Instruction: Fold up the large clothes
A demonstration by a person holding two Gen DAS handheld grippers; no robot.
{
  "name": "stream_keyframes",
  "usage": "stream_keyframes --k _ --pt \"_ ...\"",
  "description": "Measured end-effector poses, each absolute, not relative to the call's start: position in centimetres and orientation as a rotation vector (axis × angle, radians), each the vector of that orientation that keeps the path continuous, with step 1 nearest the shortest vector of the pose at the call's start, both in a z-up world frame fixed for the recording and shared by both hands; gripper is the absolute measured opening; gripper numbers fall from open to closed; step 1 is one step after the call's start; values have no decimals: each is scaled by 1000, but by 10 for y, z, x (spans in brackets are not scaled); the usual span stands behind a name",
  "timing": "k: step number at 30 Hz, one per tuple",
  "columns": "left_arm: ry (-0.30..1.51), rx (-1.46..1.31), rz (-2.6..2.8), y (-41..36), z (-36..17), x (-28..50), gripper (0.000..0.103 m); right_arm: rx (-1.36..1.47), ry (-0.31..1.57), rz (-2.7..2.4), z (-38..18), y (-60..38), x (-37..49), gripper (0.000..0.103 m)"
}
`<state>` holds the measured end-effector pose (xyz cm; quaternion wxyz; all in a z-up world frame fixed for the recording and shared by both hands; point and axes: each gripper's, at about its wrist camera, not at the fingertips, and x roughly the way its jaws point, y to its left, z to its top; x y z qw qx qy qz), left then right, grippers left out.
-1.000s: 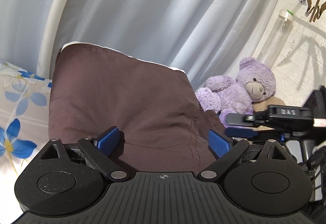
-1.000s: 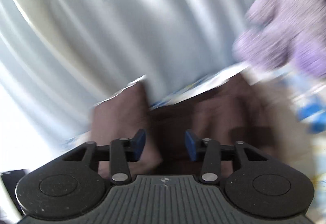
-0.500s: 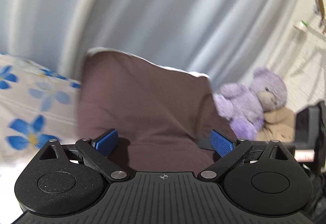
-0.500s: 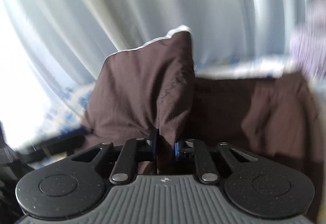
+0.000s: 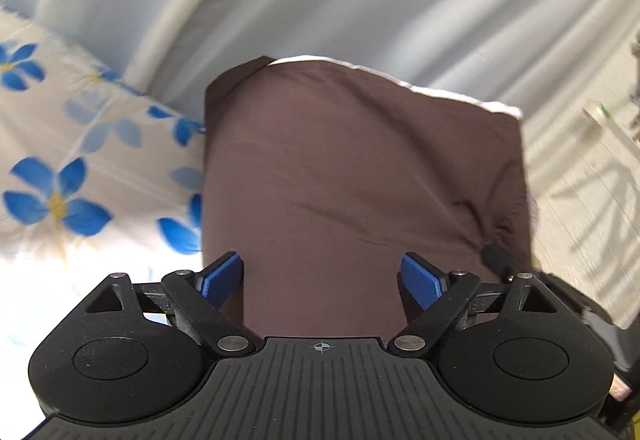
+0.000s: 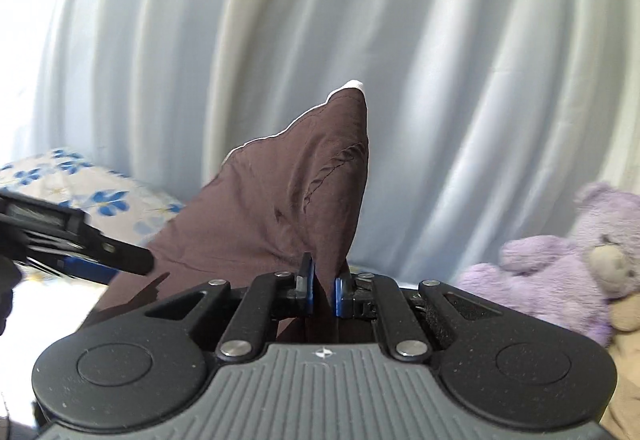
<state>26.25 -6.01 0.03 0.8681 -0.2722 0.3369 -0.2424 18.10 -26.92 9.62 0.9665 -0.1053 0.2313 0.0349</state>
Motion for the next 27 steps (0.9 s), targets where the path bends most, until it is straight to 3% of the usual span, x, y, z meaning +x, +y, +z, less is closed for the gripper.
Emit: stream_keyframes --k 27 --pt "739 -242 -612 -188 -3 289 97 -22 613 -313 -13 -385 161 9"
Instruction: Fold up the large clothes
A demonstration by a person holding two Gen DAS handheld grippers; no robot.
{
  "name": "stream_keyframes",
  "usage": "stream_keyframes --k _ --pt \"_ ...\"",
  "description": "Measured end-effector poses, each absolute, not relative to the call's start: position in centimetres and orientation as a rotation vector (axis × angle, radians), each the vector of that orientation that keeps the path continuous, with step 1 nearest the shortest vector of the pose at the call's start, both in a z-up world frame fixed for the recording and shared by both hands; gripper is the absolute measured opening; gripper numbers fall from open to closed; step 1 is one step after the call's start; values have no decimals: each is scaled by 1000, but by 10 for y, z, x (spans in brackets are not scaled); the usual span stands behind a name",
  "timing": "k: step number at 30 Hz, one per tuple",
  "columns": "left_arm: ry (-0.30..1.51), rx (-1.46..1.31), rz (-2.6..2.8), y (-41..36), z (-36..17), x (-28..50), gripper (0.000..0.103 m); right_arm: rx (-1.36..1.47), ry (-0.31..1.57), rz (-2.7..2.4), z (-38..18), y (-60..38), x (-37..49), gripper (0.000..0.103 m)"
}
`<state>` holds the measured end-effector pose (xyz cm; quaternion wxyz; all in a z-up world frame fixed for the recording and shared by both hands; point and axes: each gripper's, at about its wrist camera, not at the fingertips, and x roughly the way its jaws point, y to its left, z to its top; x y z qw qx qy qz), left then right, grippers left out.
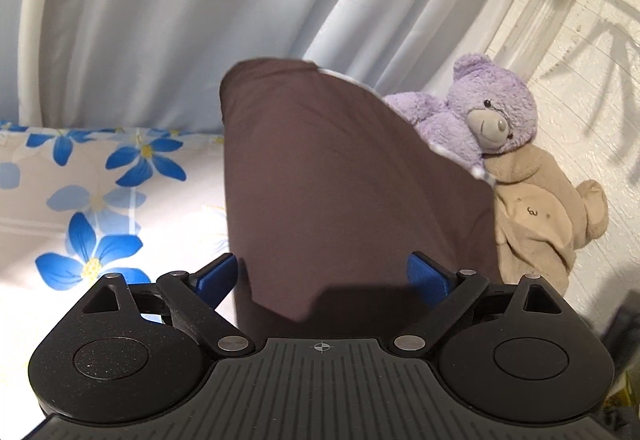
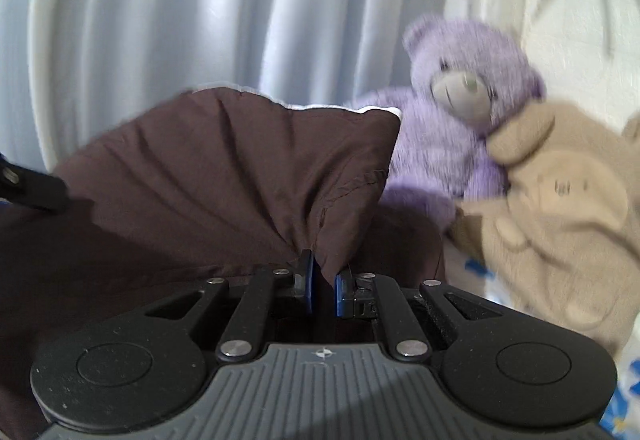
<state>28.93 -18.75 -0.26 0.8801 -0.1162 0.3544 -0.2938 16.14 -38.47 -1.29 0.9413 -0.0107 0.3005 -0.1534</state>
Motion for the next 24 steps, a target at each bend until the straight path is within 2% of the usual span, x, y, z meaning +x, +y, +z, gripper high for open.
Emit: stream_keyframes --k 4,6,8,12,14,16,19,24 --pt "634 -238 -561 -206 17 300 95 65 620 -275 -14 -399 161 11" --pt "619 -217 -576 -227 23 312 96 70 636 -274 -3 -399 163 17" --pt "679 -175 -541 -243 15 325 98 106 645 -283 19 -402 164 21" --pt "668 -81 -465 -248 -9 323 102 188 523 -316 73 -401 170 22" --pt "656 -95 -453 -247 -12 319 102 240 529 -235 80 -399 201 22" --pt "659 -86 -444 -250 -9 319 102 253 585 -174 62 -396 241 21" --pt "653 -113 -463 -243 -12 319 103 68 626 -275 10 -383 272 19" --pt "620 -105 -435 -248 -28 315 103 207 562 -292 -37 -409 261 18"
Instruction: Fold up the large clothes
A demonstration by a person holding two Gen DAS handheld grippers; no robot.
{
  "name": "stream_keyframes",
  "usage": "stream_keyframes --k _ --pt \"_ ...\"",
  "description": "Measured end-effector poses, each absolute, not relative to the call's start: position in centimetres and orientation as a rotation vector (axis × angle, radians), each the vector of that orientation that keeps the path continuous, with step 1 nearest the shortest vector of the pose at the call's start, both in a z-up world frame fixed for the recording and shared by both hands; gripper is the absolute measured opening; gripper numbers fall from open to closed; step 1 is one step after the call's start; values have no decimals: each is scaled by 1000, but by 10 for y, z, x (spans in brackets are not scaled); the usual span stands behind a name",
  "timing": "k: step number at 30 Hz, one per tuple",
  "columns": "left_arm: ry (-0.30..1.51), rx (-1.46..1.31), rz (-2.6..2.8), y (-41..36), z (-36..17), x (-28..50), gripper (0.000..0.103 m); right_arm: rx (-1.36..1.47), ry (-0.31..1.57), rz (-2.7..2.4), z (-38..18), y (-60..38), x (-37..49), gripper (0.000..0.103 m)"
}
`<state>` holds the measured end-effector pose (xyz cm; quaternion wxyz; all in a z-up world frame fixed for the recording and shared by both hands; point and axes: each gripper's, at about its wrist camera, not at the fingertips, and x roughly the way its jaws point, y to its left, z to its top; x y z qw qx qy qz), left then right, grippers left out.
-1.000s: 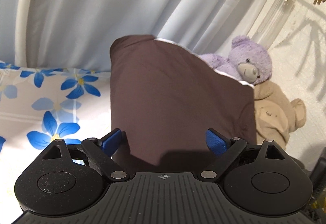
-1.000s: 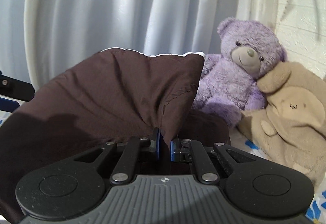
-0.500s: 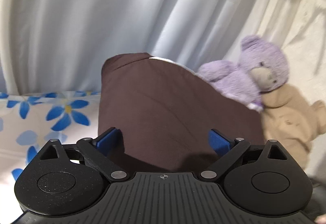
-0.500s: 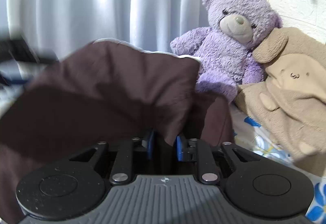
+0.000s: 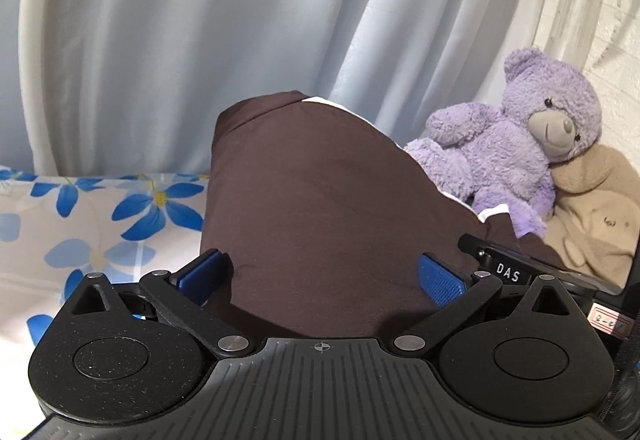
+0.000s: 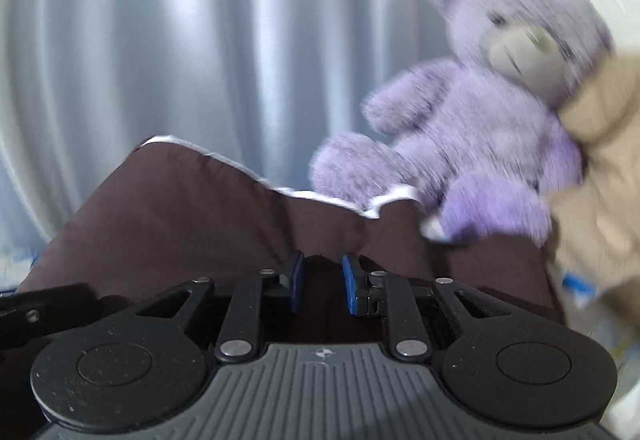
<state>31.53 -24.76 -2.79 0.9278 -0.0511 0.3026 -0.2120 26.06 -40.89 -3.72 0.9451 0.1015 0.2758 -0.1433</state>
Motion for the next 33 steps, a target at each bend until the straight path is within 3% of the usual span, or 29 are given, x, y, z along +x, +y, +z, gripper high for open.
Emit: stream_keyframes --k 3,9,13,16,21,22,24,25,33 --pt "577 -60 -391 -254 -40 313 103 120 582 -317 -40 -398 272 17" --pt "592 -115 -409 -239 -35 313 103 270 555 -260 -18 -419 252 23" --pt "590 -113 -407 -239 -35 311 103 169 568 -273 -17 -407 241 23" --pt "577 -95 -403 -243 -38 309 103 208 549 -272 -33 -413 236 23" --pt "634 -118 -423 -233 -28 312 103 290 594 -229 -11 -429 226 25" --pt "662 -130 -435 -227 -23 313 103 339 601 -207 -1 -440 215 30" --pt "705 -161 -466 -211 -15 313 103 434 601 -189 12 -460 192 52" --pt "717 -168 -473 -202 -11 312 103 460 600 -204 17 -471 178 77" --pt "853 -334 -633 -175 -27 329 103 745 784 -78 -30 -539 151 79"
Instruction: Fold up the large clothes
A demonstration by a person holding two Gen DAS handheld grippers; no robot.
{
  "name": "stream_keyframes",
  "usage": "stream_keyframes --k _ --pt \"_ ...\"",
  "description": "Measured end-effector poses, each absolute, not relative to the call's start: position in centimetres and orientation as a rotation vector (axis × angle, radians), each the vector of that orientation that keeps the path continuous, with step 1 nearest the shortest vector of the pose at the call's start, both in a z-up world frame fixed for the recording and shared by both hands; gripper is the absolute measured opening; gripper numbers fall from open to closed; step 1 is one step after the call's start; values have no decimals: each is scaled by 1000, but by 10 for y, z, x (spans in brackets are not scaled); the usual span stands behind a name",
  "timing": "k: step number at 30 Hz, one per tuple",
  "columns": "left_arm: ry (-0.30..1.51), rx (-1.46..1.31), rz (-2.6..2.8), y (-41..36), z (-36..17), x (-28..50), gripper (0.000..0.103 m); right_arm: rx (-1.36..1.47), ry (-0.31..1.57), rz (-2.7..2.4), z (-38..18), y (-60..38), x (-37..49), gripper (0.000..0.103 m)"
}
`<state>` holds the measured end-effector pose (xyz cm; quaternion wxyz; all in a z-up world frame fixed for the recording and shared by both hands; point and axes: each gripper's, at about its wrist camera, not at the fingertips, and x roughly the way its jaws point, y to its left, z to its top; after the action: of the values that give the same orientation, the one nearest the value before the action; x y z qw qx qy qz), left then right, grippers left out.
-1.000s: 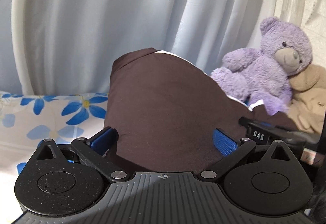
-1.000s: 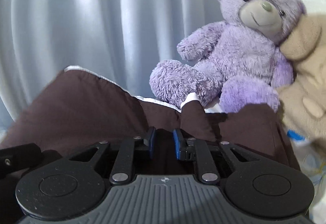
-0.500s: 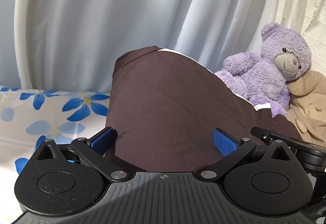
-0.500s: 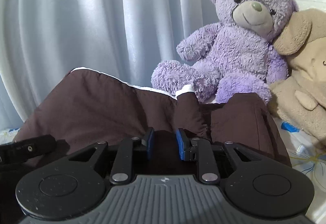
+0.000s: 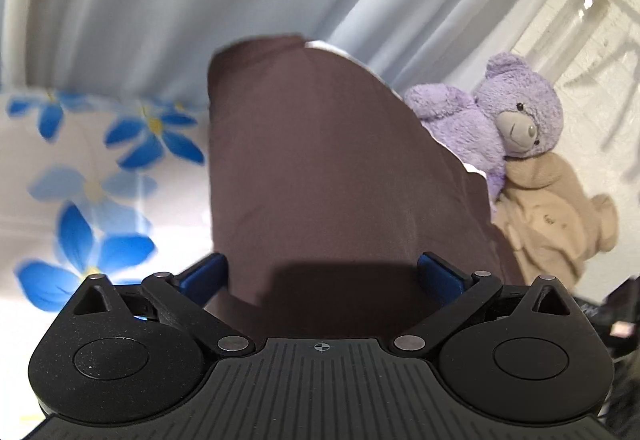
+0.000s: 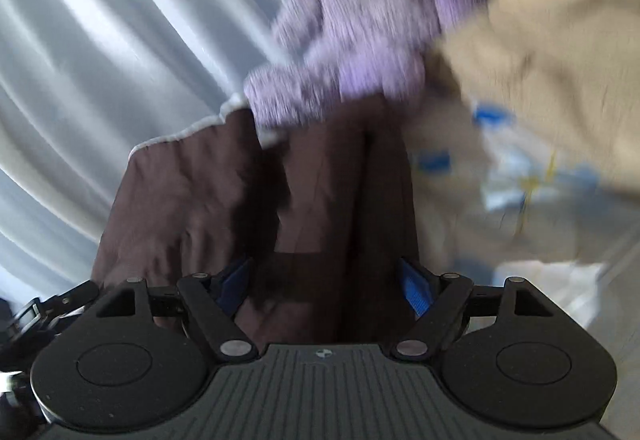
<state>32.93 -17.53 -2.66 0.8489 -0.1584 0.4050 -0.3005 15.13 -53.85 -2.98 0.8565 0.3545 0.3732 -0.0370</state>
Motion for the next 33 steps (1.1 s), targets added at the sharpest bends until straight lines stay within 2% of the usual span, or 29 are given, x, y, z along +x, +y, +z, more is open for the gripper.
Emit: stream_keyframes --k 3,5,8,13,16,21,23,26,30,33 --pt "856 -369 -635 -174 -32 333 103 758 812 -17 -45 -530 164 73" --pt "854 -362 -637 -174 -29 331 102 711 824 17 -42 -516 173 62" --pt "849 -351 -622 -168 -22 325 99 641 840 48 -27 -497 182 52" --pt "837 -362 -581 -135 -14 310 98 526 829 156 3 -461 199 44" --pt "841 -399 -528 -101 -14 295 98 472 850 234 11 -433 216 44" --pt "801 -386 -395 -45 -5 264 98 524 927 367 -16 -390 245 46" --pt "790 -379 -320 -32 -5 262 99 518 944 375 -25 -372 257 50" --pt "805 -437 -251 -19 -2 258 98 474 961 300 -20 -358 267 64" --pt "722 -352 -200 -19 20 233 100 303 845 119 23 -356 238 67" --pt "645 -296 -167 -32 27 224 101 224 717 58 51 -332 218 65"
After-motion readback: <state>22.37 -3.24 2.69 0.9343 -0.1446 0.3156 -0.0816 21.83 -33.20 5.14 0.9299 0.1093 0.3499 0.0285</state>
